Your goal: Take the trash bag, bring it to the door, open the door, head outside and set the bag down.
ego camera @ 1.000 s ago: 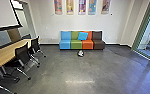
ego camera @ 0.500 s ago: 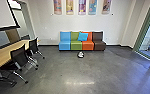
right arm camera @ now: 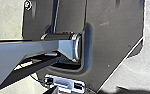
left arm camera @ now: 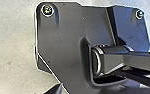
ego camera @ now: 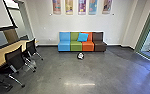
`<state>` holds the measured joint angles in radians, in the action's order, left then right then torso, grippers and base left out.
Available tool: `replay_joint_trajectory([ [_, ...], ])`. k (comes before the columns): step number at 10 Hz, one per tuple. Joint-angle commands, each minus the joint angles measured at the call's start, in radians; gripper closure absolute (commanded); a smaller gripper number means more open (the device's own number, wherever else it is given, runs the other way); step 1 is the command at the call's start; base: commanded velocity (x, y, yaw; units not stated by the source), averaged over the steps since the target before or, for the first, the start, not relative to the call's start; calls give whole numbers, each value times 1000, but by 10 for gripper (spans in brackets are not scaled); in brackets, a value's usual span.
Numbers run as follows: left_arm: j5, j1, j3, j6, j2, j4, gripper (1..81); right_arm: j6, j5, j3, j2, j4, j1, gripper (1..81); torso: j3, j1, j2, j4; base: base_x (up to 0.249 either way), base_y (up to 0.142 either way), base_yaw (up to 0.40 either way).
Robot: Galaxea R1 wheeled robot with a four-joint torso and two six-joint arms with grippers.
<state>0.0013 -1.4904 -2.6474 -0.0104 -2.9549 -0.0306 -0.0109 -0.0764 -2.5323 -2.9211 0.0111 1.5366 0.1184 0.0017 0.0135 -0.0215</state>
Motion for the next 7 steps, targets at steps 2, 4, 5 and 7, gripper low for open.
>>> replay_joint_trajectory([
  [2,60,37,3,-5,3,-6,10,-4,-65,9,12,3,-34,10,0,0,0,0,222,-65,0],
  [4,60,38,4,-5,3,-5,10,-3,-66,6,11,3,-34,10,0,0,0,0,230,-65,0],
  [5,60,37,4,-5,2,-5,10,-4,-65,6,12,4,-32,10,0,0,0,0,238,-65,0],
  [7,60,37,4,-5,2,-3,10,-4,-65,6,12,3,-32,10,0,0,0,0,239,-65,0],
])
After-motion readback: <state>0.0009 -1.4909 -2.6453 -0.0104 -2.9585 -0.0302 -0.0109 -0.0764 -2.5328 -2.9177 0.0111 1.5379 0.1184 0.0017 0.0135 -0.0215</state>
